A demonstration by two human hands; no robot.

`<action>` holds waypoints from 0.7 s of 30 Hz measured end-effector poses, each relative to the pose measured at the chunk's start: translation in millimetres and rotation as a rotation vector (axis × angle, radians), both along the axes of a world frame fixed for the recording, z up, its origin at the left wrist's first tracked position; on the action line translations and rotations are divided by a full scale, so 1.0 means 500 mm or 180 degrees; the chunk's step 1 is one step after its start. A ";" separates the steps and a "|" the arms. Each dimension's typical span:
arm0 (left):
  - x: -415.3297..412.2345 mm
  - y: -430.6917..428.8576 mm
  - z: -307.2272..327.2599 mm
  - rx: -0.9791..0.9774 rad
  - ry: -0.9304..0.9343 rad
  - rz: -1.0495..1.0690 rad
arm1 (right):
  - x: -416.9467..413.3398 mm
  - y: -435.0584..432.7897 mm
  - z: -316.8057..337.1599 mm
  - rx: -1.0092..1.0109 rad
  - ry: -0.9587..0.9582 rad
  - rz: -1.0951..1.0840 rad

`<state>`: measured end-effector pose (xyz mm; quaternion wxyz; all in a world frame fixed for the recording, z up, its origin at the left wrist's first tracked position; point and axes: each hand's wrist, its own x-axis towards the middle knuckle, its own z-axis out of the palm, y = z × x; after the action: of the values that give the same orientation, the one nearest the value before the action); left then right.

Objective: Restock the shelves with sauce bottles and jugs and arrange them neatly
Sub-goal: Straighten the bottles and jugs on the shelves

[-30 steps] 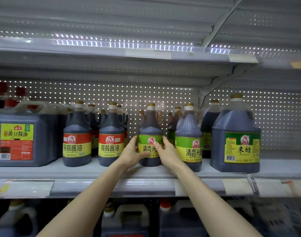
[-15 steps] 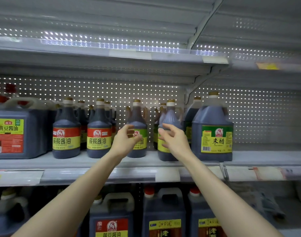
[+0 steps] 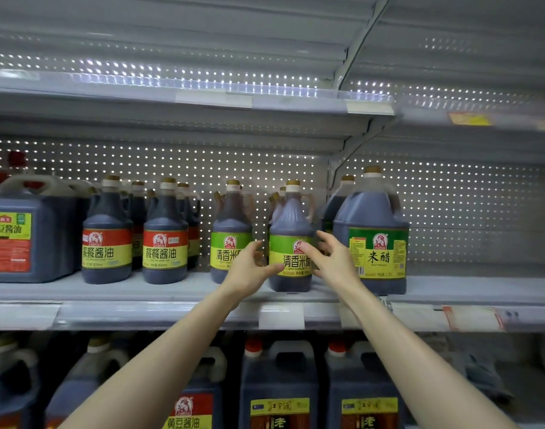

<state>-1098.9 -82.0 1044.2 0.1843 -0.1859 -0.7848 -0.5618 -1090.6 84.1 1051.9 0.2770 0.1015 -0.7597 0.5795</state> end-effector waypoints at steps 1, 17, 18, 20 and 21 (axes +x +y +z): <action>-0.002 0.006 -0.001 -0.0004 0.0001 0.0021 | -0.007 0.003 0.000 0.0003 -0.0061 0.0061; -0.069 0.029 0.000 -0.0447 0.0001 0.0161 | -0.071 0.014 -0.009 0.0468 0.0065 0.0246; -0.072 0.028 0.001 -0.0469 -0.0012 0.0151 | -0.074 0.013 -0.009 0.0468 0.0058 0.0258; -0.078 0.027 0.001 -0.0463 -0.0031 0.0120 | -0.079 0.012 -0.010 0.0445 0.0031 0.0263; -0.081 0.027 0.001 -0.0455 -0.0037 0.0099 | -0.082 0.012 -0.011 0.0433 0.0028 0.0251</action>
<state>-1139.3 -68.6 1044.9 0.1746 -0.1831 -0.8267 -0.5025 -1131.6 90.3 1046.2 0.2497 0.1524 -0.7915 0.5366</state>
